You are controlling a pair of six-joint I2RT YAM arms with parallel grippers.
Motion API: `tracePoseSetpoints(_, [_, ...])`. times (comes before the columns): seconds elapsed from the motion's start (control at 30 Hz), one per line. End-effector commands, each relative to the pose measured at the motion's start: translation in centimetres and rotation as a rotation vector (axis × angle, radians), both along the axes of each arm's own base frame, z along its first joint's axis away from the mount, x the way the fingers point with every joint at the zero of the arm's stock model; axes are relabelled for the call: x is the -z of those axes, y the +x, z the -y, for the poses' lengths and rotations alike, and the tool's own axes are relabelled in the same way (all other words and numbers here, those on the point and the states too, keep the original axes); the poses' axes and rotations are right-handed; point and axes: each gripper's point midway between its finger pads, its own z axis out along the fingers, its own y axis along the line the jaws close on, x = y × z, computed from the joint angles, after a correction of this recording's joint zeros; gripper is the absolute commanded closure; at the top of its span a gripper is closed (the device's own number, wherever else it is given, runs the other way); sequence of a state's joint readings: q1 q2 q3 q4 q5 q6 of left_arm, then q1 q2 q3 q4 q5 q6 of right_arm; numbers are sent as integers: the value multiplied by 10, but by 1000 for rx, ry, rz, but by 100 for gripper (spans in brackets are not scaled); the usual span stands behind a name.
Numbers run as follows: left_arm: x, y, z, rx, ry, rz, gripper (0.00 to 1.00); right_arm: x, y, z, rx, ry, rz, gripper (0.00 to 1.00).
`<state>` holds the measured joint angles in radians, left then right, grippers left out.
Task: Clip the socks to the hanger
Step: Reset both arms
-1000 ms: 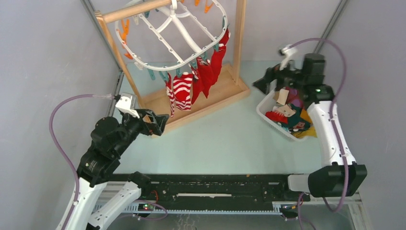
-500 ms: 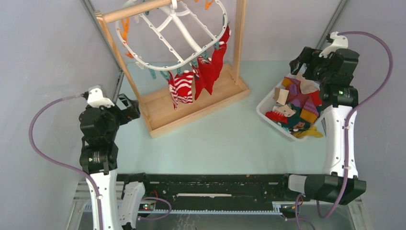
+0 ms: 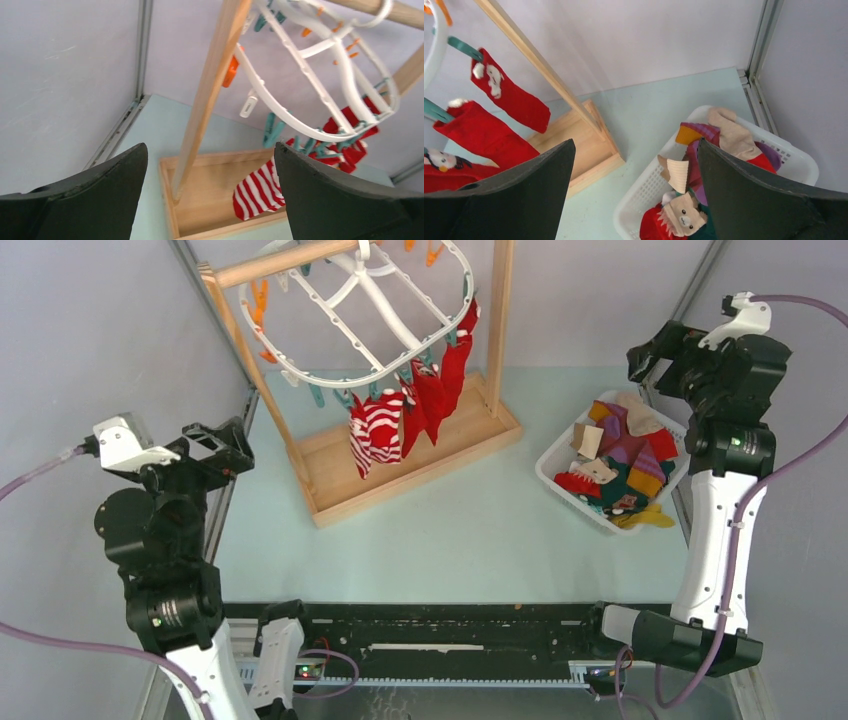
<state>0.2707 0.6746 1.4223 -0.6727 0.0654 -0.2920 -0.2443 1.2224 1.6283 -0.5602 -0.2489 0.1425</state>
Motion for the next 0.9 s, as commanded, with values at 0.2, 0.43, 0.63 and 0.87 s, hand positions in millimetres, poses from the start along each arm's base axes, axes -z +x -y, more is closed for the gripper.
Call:
tracePoseSetpoints(0.2, [-31,-39,32,106,-35,89,0,-83,-37,-20,-60,38,211,0])
tracePoseSetpoints(0.43, [-26,-35,38,148,-49,71,0,-92,-40,-23,-72,38,238,0])
tracePoseSetpoints(0.63, [-5,-32,36,139,-51,36,0,-96,-36,-24,-86,34,260,0])
tracePoseSetpoints(0.87, [9,-33,36,139,-50,9,0,-88,-27,-21,-86,41,240,0])
